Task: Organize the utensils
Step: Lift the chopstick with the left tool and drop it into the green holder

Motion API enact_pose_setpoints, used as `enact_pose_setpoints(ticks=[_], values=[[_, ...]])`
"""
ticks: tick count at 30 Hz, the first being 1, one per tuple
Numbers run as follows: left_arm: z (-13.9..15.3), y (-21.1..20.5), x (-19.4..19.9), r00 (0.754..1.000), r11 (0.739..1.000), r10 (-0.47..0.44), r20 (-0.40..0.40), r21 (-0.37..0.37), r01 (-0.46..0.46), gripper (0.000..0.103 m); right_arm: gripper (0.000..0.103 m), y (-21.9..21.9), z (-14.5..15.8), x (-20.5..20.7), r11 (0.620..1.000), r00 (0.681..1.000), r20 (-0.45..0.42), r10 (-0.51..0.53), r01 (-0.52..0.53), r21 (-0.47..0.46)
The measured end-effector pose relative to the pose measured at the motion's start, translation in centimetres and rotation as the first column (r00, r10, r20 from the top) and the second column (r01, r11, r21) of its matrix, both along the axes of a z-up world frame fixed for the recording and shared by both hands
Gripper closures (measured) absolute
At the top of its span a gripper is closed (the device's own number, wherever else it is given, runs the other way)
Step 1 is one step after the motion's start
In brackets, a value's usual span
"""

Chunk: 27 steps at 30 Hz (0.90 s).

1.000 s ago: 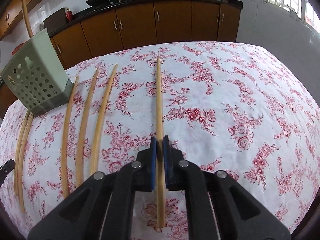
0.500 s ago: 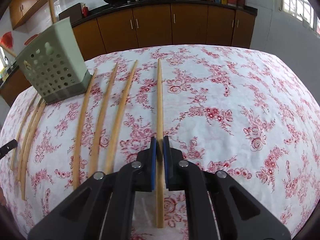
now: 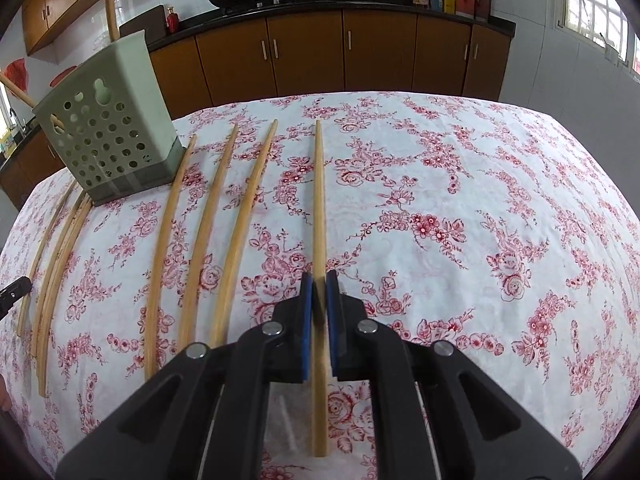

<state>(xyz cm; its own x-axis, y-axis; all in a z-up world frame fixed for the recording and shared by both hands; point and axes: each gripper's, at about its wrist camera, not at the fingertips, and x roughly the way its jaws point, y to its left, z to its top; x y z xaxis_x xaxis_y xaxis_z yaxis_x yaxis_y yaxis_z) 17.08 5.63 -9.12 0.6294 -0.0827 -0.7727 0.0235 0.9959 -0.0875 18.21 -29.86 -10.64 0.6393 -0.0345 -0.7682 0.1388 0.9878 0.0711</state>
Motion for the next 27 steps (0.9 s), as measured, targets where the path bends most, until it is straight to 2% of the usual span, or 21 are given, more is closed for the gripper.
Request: enact_pose_setpoints(ticks=[27], values=[[0.0, -0.4, -1.3, 1.0, 0.998, 0.013, -0.003, 0.057, -0.013, 0.095, 0.095, 0.5, 0.1, -1.9, 1.0, 1.0, -0.009, 0.019, -0.019, -0.021]])
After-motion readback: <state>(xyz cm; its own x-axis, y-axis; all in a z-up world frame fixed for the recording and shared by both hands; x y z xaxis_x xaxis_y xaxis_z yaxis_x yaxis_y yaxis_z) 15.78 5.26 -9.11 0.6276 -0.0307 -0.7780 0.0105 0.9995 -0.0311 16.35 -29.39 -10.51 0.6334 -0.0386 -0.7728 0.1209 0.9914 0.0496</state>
